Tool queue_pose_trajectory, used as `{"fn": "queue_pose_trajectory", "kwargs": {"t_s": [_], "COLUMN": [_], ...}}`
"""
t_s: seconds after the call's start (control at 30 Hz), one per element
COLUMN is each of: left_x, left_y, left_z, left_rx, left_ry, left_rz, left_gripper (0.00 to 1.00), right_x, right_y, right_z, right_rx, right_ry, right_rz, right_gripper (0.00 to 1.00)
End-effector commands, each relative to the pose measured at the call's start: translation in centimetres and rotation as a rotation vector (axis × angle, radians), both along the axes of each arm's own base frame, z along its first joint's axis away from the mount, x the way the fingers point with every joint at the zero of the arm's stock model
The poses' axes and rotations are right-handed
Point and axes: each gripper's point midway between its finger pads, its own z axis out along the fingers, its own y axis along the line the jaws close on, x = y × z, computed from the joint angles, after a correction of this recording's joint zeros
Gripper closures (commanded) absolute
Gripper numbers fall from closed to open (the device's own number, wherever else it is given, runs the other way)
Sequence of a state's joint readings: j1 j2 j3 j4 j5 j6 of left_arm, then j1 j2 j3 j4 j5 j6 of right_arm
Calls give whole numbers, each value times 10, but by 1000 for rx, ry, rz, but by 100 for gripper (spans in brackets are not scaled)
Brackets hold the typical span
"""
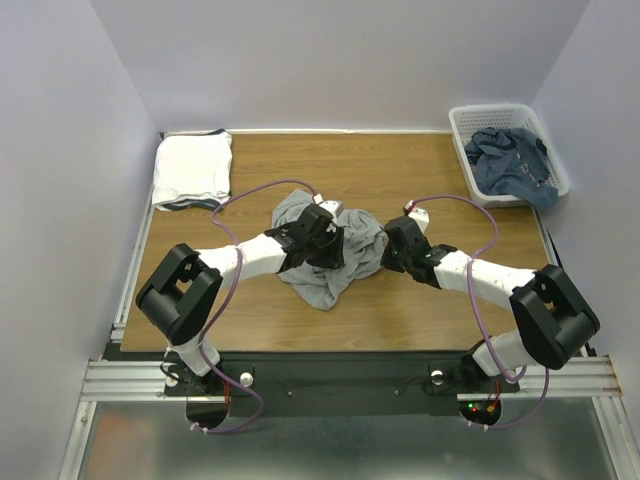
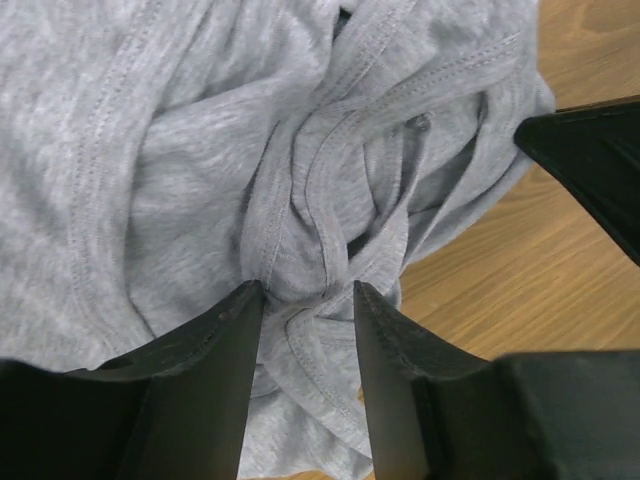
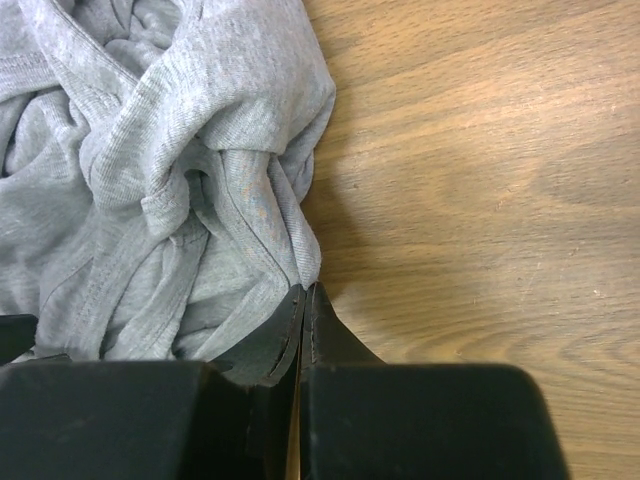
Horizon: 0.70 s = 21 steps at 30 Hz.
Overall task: Fold and stack the tank tops
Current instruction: Flatten the tank top out
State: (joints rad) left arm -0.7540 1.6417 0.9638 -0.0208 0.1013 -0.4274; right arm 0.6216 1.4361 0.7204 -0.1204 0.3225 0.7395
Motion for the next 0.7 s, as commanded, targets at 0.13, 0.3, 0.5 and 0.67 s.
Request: {"fn": "queue_pose_trajectory", "kwargs": {"t_s": [0.13,0.3,0.5,0.67], "left_x": [7,16,37,36], "left_y": [-9,-8,8,38], "left_z": [-2,13,135,226], "left_rx": [0,17,-48,-115], "left_ry": [-18,-45,-261,-406], "left_rz": [-8,15,116,198], "left_gripper": [64,100,100,100], "right_x": [16,18,21,24], "right_y": [-2,-1,-6,-11], "right_z": [17,18,18,21], "right_rx": [-9,-13,-21,-22], "right_ry": [-52,-54,-53,-58], "right_rz": [-28,-25,-35,-48], "right_gripper": [100,100,100,100]}}
